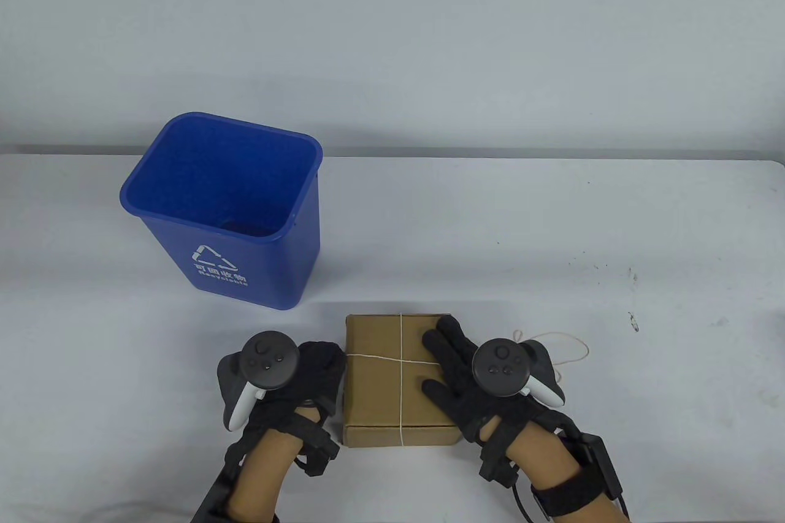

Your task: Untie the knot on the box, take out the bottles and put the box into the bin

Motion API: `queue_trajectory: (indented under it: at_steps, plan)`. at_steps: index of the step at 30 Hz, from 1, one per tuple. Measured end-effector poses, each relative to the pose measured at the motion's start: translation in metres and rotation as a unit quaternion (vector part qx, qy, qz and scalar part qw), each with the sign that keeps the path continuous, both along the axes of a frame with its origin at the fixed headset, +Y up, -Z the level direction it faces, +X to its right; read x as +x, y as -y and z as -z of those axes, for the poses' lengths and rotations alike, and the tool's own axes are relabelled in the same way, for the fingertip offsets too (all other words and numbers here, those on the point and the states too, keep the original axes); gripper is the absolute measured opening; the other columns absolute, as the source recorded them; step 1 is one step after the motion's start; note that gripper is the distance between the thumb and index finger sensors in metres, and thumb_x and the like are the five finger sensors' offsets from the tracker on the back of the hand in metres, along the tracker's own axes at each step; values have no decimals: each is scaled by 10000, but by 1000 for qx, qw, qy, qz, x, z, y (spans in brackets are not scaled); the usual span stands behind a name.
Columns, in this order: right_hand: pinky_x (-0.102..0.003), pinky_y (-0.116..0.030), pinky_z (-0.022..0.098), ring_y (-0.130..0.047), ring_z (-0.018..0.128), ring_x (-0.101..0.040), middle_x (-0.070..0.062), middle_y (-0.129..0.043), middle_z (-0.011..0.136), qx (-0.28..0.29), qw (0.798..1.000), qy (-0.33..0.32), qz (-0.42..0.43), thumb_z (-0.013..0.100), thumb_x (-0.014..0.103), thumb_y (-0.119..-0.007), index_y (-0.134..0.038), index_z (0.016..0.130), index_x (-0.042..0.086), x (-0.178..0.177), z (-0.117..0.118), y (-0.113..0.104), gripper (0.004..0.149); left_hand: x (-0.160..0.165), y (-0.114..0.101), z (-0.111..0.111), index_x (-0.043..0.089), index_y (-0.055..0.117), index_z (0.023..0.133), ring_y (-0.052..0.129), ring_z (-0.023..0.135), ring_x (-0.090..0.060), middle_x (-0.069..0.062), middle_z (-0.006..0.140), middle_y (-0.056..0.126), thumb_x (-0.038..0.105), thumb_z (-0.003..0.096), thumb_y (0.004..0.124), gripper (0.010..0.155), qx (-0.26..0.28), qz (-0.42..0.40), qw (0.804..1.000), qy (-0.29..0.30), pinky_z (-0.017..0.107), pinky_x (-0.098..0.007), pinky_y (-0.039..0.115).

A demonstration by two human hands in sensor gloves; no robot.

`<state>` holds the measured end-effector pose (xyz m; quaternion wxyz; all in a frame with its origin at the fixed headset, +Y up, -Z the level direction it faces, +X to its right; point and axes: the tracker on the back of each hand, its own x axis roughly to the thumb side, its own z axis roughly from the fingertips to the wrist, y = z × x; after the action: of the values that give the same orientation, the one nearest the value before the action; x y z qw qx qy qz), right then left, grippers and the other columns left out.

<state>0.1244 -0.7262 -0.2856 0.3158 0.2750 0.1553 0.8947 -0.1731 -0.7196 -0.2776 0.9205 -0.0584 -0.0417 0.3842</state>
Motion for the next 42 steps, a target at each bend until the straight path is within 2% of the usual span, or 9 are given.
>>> queue_trajectory:
  at_steps: [4,12,23,42]
  plan:
    - [-743,-317,634,-292,980,-620,-51,71,1086,3,1000,1,-6,515,547,-523,-151,1077,193,1,0,0,762,-2,4,4,61,885,816,822,841,-542,-161,925,844,363,520,745,445,-12,41,999,1,626,-675,659]
    - [-742,-320,634,-301,981,-617,-51,71,1086,3,1000,2,-9,514,546,-525,-150,1077,194,1,-1,0,762,-18,2,9,68,873,851,792,876,-543,-161,957,820,332,509,788,440,-13,122,992,-41,648,-686,627]
    - [-740,-325,636,-307,981,-615,-49,69,1086,3,1000,2,-10,514,546,-526,-151,1076,196,1,-1,-1,761,-45,3,11,72,827,874,702,932,-558,-166,993,758,303,502,804,439,-55,172,977,-112,678,-702,562]
    - [-738,-331,637,-315,982,-611,-45,70,1085,3,1000,3,-12,514,545,-528,-150,1076,197,2,-1,-1,761,-81,18,12,68,828,877,682,940,-558,-174,992,757,309,501,807,447,-127,166,957,-200,678,-696,556]
